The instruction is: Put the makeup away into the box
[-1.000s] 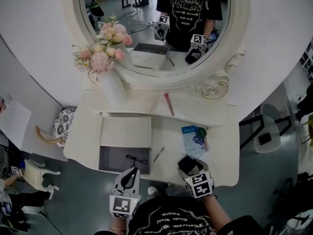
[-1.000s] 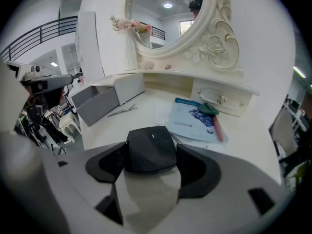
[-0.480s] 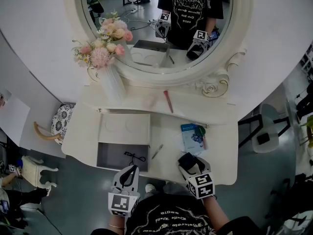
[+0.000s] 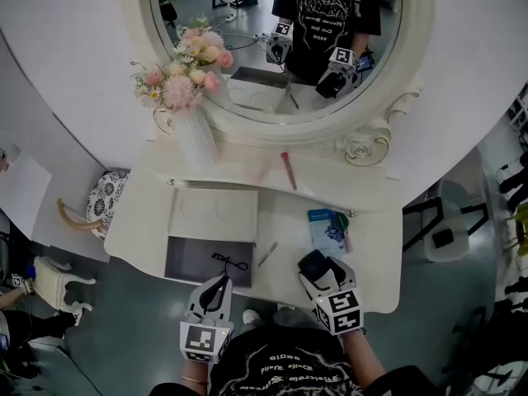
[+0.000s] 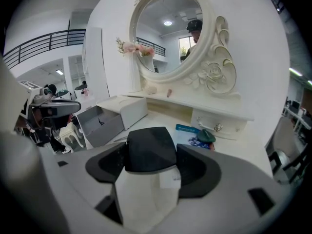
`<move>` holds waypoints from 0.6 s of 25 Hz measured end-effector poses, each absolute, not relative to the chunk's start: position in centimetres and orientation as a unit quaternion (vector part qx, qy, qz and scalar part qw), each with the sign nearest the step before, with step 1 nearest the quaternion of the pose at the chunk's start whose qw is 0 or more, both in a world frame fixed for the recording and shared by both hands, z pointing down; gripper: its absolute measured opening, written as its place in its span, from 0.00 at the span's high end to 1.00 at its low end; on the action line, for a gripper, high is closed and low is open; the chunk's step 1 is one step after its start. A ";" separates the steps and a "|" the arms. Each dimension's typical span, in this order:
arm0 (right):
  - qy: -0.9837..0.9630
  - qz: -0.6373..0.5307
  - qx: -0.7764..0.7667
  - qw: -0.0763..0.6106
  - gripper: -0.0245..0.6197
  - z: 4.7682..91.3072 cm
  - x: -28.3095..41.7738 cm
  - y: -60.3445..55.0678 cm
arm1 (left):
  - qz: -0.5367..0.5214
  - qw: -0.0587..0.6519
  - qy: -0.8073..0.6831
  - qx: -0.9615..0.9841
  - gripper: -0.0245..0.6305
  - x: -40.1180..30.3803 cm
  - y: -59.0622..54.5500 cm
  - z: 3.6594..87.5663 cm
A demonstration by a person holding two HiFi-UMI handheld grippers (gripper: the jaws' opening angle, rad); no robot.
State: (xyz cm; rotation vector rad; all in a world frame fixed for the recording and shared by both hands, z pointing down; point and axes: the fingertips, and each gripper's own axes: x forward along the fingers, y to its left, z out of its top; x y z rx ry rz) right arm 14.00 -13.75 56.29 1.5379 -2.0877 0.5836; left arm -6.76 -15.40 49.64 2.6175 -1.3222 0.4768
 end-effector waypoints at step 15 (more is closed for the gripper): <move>-0.805 0.185 0.523 0.212 0.45 53.8 9.8 -16.4 | 0.152 0.085 -0.473 0.864 0.93 -10.1 -14.8 50.5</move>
